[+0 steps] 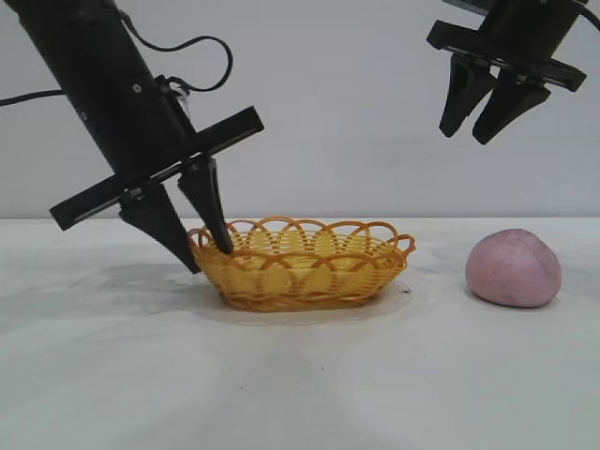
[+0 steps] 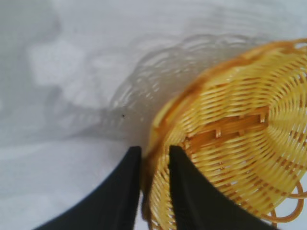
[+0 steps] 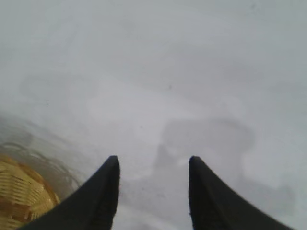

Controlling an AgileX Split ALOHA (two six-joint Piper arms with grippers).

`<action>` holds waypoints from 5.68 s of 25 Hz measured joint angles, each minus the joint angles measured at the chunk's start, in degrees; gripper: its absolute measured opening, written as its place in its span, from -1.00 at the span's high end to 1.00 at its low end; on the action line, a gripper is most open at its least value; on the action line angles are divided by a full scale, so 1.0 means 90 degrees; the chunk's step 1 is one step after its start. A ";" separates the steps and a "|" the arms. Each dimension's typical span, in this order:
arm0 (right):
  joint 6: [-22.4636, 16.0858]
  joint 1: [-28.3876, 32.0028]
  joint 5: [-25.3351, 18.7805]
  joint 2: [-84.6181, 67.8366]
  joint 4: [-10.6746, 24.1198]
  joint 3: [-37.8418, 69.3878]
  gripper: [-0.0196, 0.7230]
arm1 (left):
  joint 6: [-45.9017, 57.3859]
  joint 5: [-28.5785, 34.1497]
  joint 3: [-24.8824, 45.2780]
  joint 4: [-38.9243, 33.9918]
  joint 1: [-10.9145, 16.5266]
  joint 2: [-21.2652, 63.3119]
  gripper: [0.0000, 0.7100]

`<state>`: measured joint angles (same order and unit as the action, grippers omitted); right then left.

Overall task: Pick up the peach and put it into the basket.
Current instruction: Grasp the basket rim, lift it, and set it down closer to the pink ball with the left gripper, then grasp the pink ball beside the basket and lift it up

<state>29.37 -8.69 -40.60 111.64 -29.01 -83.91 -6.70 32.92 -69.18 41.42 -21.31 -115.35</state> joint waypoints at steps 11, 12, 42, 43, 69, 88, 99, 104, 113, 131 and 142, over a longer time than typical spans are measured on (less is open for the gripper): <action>0.0000 0.0000 -0.0220 0.0000 0.0000 0.0000 0.19 | -0.0013 0.1478 -0.0703 -0.1392 0.0000 0.0339 -0.38; 0.0000 0.0000 -0.0234 0.0000 0.0000 0.0000 0.19 | -0.0013 0.1598 -0.0823 -0.1636 0.0000 0.0486 -0.38; 0.0000 0.0000 -0.0496 0.0000 0.0000 0.0000 0.19 | 0.0122 0.4123 -0.1429 -0.4296 0.2444 0.1921 -0.38; 0.0000 0.0000 -0.0496 0.0000 0.0000 0.0000 0.19 | 0.0064 0.4123 -0.1374 -0.4190 0.2484 0.2100 -0.38; 0.0000 0.0000 -0.0521 0.0000 0.0012 0.0000 0.19 | 0.0100 0.3608 0.3727 -0.4003 0.2501 1.0037 -0.38; 0.0000 0.0000 -0.0666 0.0000 0.0046 -0.0011 0.19 | -0.0070 0.3476 0.4559 -0.4008 0.2501 1.2925 -0.38; 0.0000 0.0000 -0.1201 0.0000 0.0187 -0.0011 0.19 | -0.0160 0.3476 0.4559 -0.3922 0.2501 1.2936 -0.38; 0.0000 0.0000 -0.2058 0.0000 0.0704 -0.0011 0.19 | -0.0160 0.3476 0.4559 -0.3922 0.2501 1.2936 -0.38; -0.0940 -0.0010 -0.3014 -0.0080 0.1212 -0.0011 0.19 | -0.0160 0.3476 0.4559 -0.3922 0.2501 1.2936 -0.38; -0.2695 -0.0898 -0.2895 0.0284 0.2201 -0.0025 0.19 | -0.0160 0.3476 0.4559 -0.3922 0.2501 1.2936 -0.38; -0.2581 -0.0898 -0.2676 0.0992 0.2212 -0.0037 0.19 | -0.0160 0.3476 0.4559 -0.3922 0.2501 1.2936 -0.38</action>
<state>6.14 -16.78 -64.68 120.57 -9.10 -84.25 -8.14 64.20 -28.15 6.12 1.20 1.07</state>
